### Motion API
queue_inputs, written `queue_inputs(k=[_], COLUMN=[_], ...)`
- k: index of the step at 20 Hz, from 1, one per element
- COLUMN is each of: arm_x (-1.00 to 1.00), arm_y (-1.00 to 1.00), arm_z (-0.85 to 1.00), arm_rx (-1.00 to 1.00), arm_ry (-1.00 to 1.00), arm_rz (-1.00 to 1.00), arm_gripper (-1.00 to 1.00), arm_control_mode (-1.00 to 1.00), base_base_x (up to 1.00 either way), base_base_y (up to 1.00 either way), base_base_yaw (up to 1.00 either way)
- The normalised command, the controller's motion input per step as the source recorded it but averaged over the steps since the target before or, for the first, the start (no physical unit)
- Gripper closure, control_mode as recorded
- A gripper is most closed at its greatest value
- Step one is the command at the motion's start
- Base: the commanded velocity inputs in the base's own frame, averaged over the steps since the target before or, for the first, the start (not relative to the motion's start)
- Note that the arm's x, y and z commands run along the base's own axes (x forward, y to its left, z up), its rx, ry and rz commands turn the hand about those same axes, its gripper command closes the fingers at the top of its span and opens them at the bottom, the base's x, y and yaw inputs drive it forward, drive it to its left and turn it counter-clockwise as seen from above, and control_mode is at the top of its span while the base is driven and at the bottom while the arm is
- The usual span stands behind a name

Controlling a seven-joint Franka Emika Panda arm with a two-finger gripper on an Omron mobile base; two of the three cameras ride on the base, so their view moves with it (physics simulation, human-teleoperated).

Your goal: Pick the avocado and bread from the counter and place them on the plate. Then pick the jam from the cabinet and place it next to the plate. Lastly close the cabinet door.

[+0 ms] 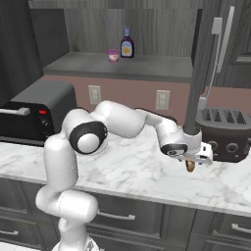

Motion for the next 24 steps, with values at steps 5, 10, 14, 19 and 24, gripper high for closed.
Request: queue_inputs(k=[5, 10, 14, 19, 24], arm_x=[0.22, 0.37, 0.22, 0.03, 0.0], arm_y=[0.0, 0.0, 0.0, 0.0, 0.0], arm_z=[0.0, 0.0, -0.23, -0.36, -0.28], arm_rx=[0.03, 0.01, 0.0, 0.0, 0.0], arm_ry=[0.06, 0.05, 0.08, 0.07, 0.02], arm_rz=[0.0, 0.0, 0.0, 0.0, 0.0], arm_gripper=[-1.0, -1.0, -1.0, -1.0, -1.0], arm_control_mode=[-1.0, -1.0, -1.0, -1.0, -1.0], base_base_x=[0.0, 0.0, 0.0, 0.0, 0.0], base_base_y=[0.0, 0.0, 0.0, 0.0, 0.0], base_base_yaw=[0.0, 0.0, 0.0, 0.0, 0.0])
